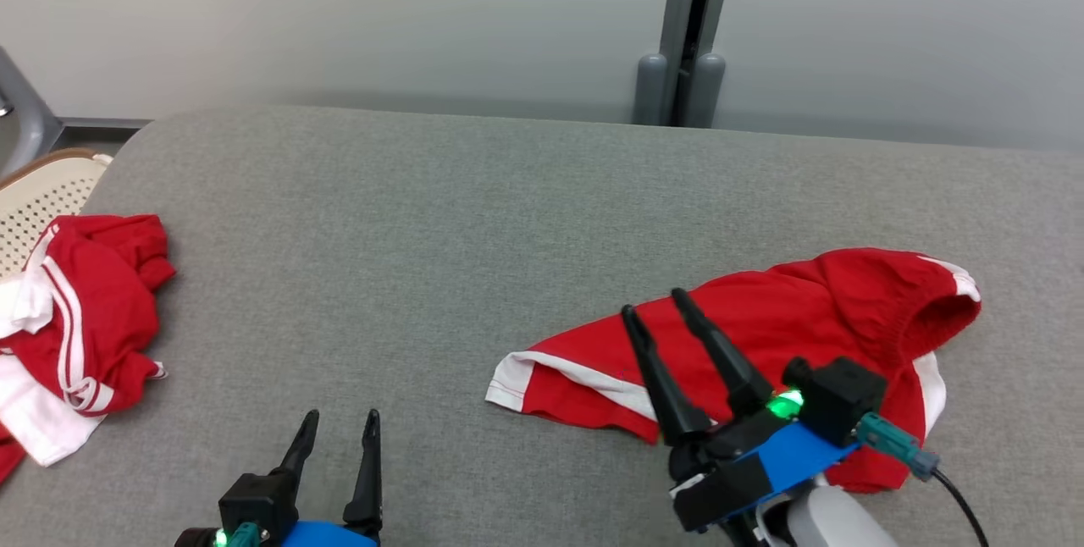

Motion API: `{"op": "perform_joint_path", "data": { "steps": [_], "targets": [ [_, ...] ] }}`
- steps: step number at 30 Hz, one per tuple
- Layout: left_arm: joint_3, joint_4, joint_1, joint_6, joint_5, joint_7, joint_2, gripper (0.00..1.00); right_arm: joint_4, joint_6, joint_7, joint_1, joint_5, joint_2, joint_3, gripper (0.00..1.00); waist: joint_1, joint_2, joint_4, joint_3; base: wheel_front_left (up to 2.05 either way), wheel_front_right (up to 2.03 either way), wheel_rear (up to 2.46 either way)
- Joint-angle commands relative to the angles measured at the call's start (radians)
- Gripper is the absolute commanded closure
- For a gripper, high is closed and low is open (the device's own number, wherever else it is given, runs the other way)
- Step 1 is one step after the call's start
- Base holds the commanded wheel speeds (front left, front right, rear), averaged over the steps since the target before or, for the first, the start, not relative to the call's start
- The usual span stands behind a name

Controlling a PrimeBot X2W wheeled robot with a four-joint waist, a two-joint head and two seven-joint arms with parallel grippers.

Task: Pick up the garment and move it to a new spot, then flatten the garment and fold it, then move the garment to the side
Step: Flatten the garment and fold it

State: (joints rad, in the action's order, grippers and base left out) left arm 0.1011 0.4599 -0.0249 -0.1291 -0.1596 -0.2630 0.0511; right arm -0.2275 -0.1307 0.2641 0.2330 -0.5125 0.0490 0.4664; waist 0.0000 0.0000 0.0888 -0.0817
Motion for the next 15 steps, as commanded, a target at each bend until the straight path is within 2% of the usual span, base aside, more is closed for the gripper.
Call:
{"op": "perform_joint_path", "data": {
  "steps": [1,5,10,15],
  "targets": [
    [-0.017,-0.011,-0.017,-0.001,0.000,-0.003,0.000,0.00,-0.007,0.000,0.000,-0.026,0.043,0.003,-0.050,0.00,0.0000,0.0000,-0.023,0.011,0.00,0.00,0.00],
    [-0.029,-0.022,-0.018,0.000,0.011,-0.003,-0.001,0.00,-0.019,0.000,0.000,-0.061,0.140,0.003,-0.169,0.00,0.0000,0.0000,-0.055,0.020,0.00,0.00,0.00],
    [-0.038,-0.039,0.001,0.000,0.013,-0.003,0.000,0.00,-0.034,0.000,0.000,-0.133,0.204,0.003,-0.287,0.00,0.0000,0.0000,-0.081,0.035,0.00,0.00,0.00],
    [-0.023,-0.059,0.041,0.005,0.006,-0.003,0.000,0.00,-0.074,0.000,0.000,-0.219,0.231,0.003,-0.333,0.00,0.0000,0.0000,-0.091,0.051,0.00,0.00,0.00]
  ]
}}
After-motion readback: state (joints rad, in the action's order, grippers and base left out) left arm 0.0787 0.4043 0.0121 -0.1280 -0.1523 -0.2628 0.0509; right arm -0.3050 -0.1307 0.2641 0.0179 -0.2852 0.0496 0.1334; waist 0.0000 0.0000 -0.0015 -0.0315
